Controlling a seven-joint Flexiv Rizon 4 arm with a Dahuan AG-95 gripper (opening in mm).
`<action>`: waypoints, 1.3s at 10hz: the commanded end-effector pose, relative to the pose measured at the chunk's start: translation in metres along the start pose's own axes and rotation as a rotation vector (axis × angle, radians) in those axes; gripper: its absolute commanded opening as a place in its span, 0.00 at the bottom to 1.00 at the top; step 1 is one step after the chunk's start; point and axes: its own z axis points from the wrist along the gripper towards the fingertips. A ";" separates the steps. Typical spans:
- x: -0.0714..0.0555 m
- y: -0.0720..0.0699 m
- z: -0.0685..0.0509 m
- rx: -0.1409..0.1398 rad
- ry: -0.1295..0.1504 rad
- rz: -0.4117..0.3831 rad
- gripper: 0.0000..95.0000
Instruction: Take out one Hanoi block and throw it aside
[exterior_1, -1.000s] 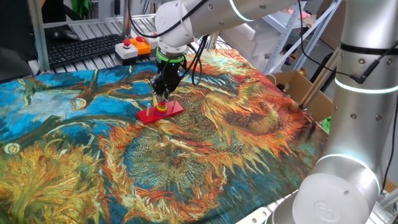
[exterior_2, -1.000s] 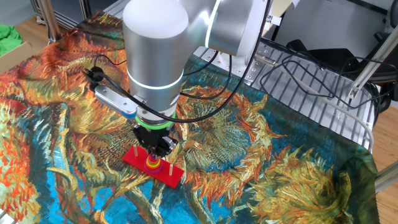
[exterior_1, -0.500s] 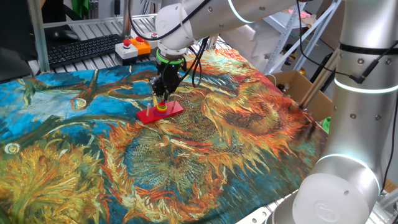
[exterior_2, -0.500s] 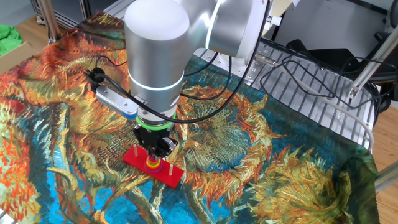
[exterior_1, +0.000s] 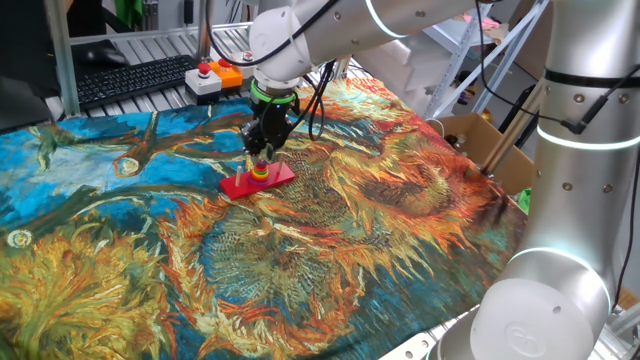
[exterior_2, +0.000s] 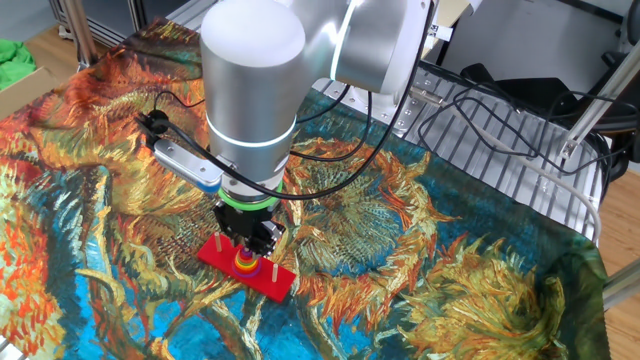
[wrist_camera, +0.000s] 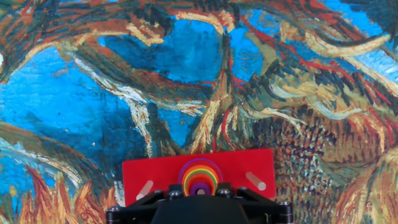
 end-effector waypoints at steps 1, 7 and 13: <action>0.000 0.000 0.000 -0.005 0.002 0.002 0.40; 0.001 0.000 0.005 -0.014 0.002 -0.008 0.20; 0.000 0.000 0.001 -0.017 0.004 -0.023 0.00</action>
